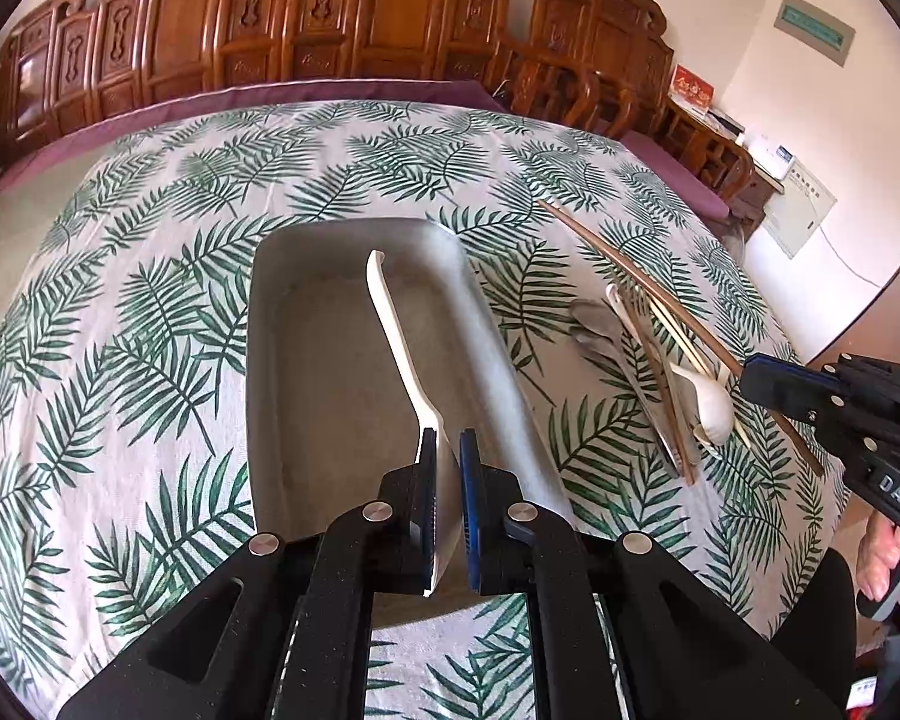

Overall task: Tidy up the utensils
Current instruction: 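Carry the spoon and chopstick over the grey tray and open both tools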

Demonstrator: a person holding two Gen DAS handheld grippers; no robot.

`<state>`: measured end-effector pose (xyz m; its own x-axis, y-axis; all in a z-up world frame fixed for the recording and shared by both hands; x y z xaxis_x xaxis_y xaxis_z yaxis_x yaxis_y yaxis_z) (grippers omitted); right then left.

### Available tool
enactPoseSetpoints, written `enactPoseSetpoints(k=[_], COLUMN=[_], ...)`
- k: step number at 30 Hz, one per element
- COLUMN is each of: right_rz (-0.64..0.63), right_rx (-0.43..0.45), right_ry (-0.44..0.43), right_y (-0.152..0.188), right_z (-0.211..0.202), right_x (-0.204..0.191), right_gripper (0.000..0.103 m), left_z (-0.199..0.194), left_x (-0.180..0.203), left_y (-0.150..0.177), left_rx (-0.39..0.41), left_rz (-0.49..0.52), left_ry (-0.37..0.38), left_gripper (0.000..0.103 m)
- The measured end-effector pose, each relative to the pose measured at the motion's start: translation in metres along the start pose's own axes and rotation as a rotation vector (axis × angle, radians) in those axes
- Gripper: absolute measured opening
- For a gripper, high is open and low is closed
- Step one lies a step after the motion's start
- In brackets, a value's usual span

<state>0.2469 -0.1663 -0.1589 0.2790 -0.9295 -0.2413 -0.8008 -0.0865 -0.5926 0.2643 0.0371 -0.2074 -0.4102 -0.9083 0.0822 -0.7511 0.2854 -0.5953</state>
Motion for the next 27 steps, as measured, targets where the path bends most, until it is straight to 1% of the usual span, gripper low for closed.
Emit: enactPoseSetpoints(k=[7, 9, 11, 15, 17, 21, 22, 27], right_rz=[-0.023, -0.025, -0.024, -0.021, -0.021, -0.016, -0.007, 0.051], right_rx=[-0.019, -0.020, -0.023, -0.032, -0.038, -0.057, -0.064, -0.082], right_ry=[-0.010, -0.013, -0.019, -0.038, -0.047, -0.054, -0.054, -0.057], right_y=[-0.001, -0.001, -0.002, -0.005, -0.006, -0.007, -0.007, -0.013], right_z=[0.011, 0.013, 0.016, 0.025, 0.030, 0.046, 0.051, 0.073], right_x=[-0.023, -0.028, -0.033, -0.047, -0.054, -0.065, -0.067, -0.069], right_gripper=[0.007, 0.007, 0.007, 0.007, 0.007, 0.007, 0.007, 0.007], left_z=[0.007, 0.002, -0.004, -0.017, -0.025, -0.035, -0.038, -0.049], left_x=[-0.013, -0.016, -0.019, -0.028, -0.034, -0.047, -0.051, -0.066], left_y=[0.003, 0.003, 0.001, -0.001, -0.002, -0.003, -0.003, -0.002], left_rx=[-0.008, 0.005, 0.017, 0.049, 0.067, 0.085, 0.090, 0.108], left_rz=[-0.042, -0.047, -0.052, -0.059, -0.065, -0.086, -0.092, -0.112], left_ry=[0.009, 0.007, -0.001, -0.033, -0.056, -0.083, -0.093, -0.135], left_gripper=[0.006, 0.006, 0.009, 0.021, 0.024, 0.035, 0.037, 0.053])
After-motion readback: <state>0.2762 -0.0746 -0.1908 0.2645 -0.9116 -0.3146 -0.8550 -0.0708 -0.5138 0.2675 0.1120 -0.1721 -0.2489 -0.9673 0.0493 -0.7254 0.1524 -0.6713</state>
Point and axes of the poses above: each gripper's, at about its wrist camera, not at the fingertips, and z roughly the way its jaws point, x to its right, y to its underside, the point moved 2 cm from there along z, roughly the way its jaws point, and after that the axes turned 13 degrees about z, right-handed, at the moved point
